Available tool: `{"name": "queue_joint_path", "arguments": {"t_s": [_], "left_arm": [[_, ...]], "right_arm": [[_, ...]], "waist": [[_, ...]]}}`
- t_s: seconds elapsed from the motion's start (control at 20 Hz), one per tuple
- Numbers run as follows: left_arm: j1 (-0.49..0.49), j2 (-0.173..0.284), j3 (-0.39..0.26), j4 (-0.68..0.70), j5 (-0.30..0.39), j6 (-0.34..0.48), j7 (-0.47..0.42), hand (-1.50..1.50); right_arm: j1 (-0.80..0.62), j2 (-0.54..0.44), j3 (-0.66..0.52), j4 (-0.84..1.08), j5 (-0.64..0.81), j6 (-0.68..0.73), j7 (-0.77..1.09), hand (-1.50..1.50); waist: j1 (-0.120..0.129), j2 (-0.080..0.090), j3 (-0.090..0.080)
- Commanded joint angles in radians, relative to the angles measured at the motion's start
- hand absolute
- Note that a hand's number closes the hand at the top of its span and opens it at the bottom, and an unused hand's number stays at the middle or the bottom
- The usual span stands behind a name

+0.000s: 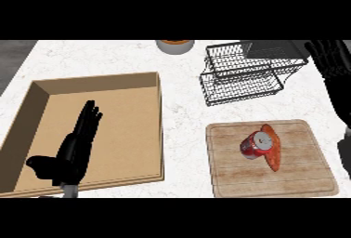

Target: Pick the sweet potato from the cutting board and place it in the tiered basket

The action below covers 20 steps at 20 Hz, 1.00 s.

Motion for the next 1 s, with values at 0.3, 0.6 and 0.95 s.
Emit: {"name": "queue_joint_path", "arguments": {"t_s": [0.3, 0.6, 0.95], "left_arm": [[0.005, 0.157, 0.096, 0.052, -0.106, 0.047, 0.036, 0.0], [-0.076, 0.252, 0.116, 0.066, -0.155, 0.015, 0.111, 0.0], [-0.13, 0.213, 0.1, 0.132, -0.19, 0.016, 0.104, 0.0]], "right_arm": [[0.095, 0.168, -0.38, 0.006, -0.182, -0.342, -0.073, 1.5], [0.467, 0.157, -0.238, 0.051, 0.134, -0.562, 0.26, -1.5], [0.626, -0.096, -0.164, -0.267, 0.163, -0.319, 0.628, -1.5]], "waist": [[-0.15, -0.034, 0.065], [-0.034, 0.033, 0.021], [-0.013, 0.034, 0.019]]}}
